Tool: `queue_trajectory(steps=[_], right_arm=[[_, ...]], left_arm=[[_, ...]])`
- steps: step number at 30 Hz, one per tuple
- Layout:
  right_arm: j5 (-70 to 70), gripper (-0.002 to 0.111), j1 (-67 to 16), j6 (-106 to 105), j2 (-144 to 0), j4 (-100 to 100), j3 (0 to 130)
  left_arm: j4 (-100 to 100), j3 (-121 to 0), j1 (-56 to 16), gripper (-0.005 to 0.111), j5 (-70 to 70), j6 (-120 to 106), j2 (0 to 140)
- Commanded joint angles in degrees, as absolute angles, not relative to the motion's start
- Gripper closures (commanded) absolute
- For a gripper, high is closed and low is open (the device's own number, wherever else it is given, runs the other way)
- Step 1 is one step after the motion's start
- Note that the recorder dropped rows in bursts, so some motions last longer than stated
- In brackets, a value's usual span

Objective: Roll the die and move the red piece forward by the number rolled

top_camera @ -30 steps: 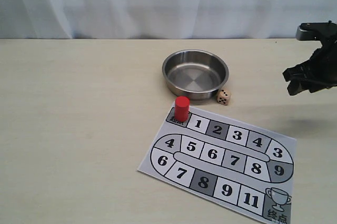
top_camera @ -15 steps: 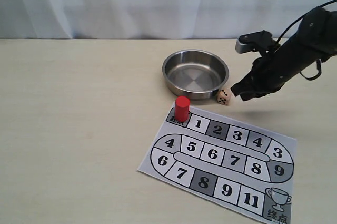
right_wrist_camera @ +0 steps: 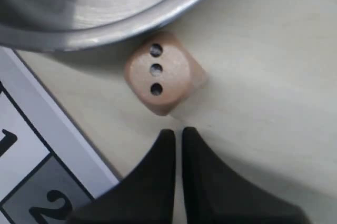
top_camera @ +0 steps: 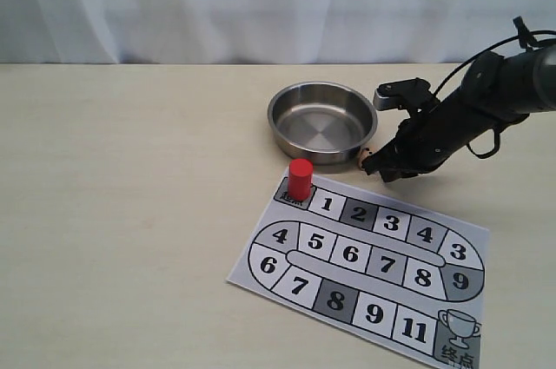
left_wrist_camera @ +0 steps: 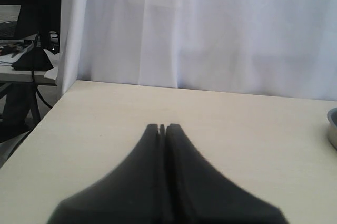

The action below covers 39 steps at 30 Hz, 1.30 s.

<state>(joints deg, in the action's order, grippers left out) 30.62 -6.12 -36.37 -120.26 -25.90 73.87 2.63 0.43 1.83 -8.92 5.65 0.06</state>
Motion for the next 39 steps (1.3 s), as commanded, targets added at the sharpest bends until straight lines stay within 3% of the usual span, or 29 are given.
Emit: queue_trajectory(steps=[1, 39], right_arm=[[29.9, 0.104, -6.2, -36.9, -120.2, -26.3, 73.5], [33.8, 0.104, -6.2, -37.1, -117.6, -26.1, 73.5]], left_arm=[[2.5, 0.0, 1.4, 0.107, -8.1, 5.8, 0.0], [2.5, 0.0, 1.4, 0.107, -8.2, 5.8, 0.0]])
